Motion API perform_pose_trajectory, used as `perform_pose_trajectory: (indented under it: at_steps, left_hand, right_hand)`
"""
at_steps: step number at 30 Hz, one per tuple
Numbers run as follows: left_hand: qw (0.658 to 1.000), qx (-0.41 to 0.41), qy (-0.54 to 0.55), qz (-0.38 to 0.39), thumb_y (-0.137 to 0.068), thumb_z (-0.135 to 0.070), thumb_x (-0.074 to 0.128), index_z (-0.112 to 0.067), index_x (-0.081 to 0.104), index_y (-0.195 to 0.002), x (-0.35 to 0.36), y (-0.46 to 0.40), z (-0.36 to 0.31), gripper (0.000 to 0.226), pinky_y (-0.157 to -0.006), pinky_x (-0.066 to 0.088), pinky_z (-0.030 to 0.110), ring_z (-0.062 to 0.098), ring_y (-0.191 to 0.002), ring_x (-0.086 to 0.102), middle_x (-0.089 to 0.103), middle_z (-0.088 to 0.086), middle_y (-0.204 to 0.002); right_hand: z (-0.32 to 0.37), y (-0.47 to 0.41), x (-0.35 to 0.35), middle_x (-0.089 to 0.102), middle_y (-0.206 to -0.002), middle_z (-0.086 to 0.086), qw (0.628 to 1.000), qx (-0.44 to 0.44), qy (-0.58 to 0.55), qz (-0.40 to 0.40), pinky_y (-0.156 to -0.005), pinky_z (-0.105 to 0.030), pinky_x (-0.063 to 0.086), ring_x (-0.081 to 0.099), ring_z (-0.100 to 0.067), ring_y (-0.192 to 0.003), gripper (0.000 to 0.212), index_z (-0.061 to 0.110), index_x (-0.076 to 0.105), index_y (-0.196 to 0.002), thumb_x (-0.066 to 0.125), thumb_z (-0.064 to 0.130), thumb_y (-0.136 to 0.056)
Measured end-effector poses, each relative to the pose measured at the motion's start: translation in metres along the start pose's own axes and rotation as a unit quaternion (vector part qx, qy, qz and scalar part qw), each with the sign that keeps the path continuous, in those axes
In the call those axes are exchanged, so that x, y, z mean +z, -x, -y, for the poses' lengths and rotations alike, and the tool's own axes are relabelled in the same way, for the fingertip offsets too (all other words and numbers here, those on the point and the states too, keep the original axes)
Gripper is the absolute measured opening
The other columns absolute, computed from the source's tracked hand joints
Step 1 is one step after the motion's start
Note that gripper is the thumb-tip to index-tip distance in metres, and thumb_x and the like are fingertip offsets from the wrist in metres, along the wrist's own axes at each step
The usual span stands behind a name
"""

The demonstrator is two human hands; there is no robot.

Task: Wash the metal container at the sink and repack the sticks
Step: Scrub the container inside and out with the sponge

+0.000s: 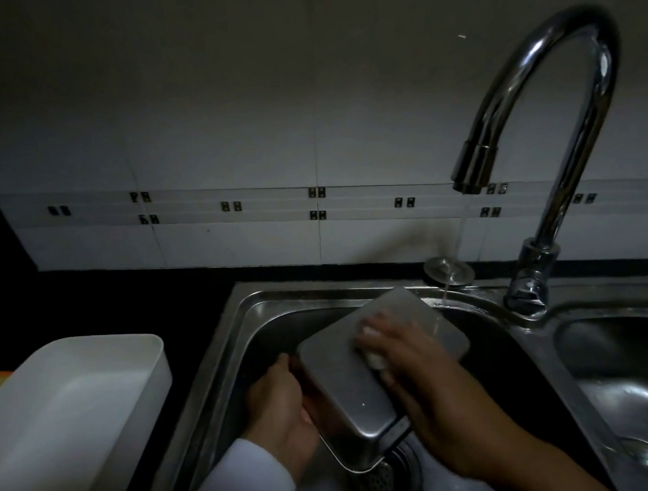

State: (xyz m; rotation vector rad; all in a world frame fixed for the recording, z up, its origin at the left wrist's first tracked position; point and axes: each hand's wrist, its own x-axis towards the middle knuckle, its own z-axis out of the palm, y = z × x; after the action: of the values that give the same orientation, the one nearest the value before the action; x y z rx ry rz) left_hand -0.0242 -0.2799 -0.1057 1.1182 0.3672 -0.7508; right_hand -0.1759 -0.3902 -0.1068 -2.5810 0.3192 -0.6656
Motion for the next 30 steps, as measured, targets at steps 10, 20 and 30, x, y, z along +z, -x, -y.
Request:
perform_pose_trajectory:
  at_steps: [10, 20, 30]
  left_hand:
    - [0.997, 0.031, -0.061, 0.019, -0.108, -0.025, 0.053, -0.007, 0.072, -0.108, 0.001, -0.004, 0.004, 0.026, -0.065, 0.054, 0.037, 0.030, -0.082, 0.071, 0.076, 0.017, -0.092]
    - [0.850, 0.371, -0.298, 0.228, -0.102, -0.026, 0.064, -0.009, 0.055, -0.065, 0.003, 0.008, 0.012, 0.042, -0.055, 0.041, 0.024, 0.010, -0.054, 0.046, 0.050, -0.002, -0.055]
    - [0.614, 0.375, -0.516, 0.465, -0.095, -0.038, 0.074, -0.027, 0.056, -0.070, -0.007, 0.024, 0.026, 0.032, -0.060, 0.042, 0.019, -0.001, -0.060, 0.052, 0.055, -0.014, -0.063]
  right_hand:
    - [-0.037, -0.001, -0.005, 0.049, -0.150, 0.012, 0.982, 0.160, 0.016, -0.103, -0.122, -0.042, 0.033, 0.044, -0.007, -0.141, 0.041, 0.035, 0.050, -0.140, 0.050, 0.018, -0.103]
    - [-0.053, 0.002, -0.006, 0.065, -0.119, -0.013, 0.708, 0.540, -0.450, -0.065, -0.082, -0.061, 0.059, 0.065, -0.041, -0.103, 0.064, 0.012, 0.069, -0.117, 0.052, 0.068, -0.092]
    - [-0.030, 0.000, -0.013, 0.077, -0.114, -0.018, 0.726, 0.508, -0.462, 0.035, -0.100, -0.049, 0.052, 0.071, -0.036, -0.111, 0.071, 0.017, 0.078, -0.114, 0.067, 0.076, -0.075]
